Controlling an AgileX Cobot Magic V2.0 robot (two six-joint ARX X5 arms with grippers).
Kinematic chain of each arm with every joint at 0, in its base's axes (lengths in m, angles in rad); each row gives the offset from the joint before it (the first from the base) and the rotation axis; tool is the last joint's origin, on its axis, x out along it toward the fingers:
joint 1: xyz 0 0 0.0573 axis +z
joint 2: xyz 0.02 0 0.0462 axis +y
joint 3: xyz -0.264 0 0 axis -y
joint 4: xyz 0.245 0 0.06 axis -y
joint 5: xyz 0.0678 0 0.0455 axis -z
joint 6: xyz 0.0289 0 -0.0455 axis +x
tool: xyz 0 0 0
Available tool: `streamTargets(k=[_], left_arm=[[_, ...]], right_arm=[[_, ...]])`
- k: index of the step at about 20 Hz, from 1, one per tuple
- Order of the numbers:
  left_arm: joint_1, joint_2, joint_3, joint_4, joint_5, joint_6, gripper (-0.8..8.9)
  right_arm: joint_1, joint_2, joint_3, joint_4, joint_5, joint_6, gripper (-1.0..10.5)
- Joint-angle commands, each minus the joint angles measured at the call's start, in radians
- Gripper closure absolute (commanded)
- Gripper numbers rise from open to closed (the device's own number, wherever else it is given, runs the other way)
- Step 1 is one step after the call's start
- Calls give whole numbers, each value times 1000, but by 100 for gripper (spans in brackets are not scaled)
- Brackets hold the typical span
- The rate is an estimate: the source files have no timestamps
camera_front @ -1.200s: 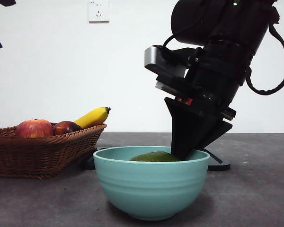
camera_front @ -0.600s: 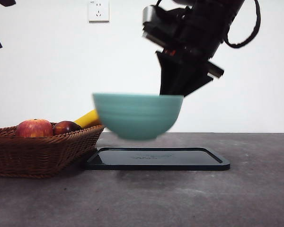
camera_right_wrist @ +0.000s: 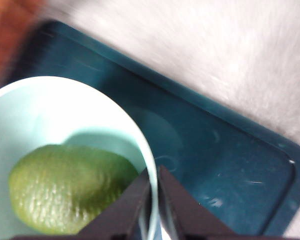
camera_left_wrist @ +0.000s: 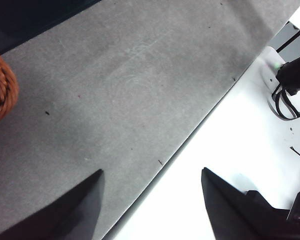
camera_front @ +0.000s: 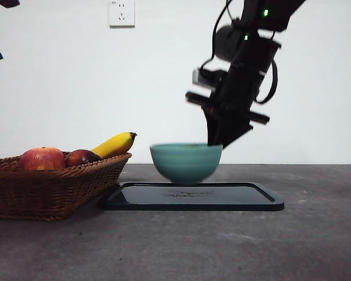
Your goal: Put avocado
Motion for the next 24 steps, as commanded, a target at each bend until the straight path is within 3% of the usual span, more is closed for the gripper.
streamTargets(k=[1,7,10,13,24], left_arm=[[-5,5,9,4,6,9,502],[-5,5,9,-2,6,9,502],[-5,5,9,-2,6,9,502],[-5,5,9,-2,6,9,502],[-5,5,9,-1,6,9,502]], right_arm=[[1,44,31,26,-4,-11,935],[-1,70,31,25,-6,-10,931],[-2,68,33,5,3,3,776],[-8,32,53,-37,6,4,754],[33,-457,59,-294,45,-9,755]])
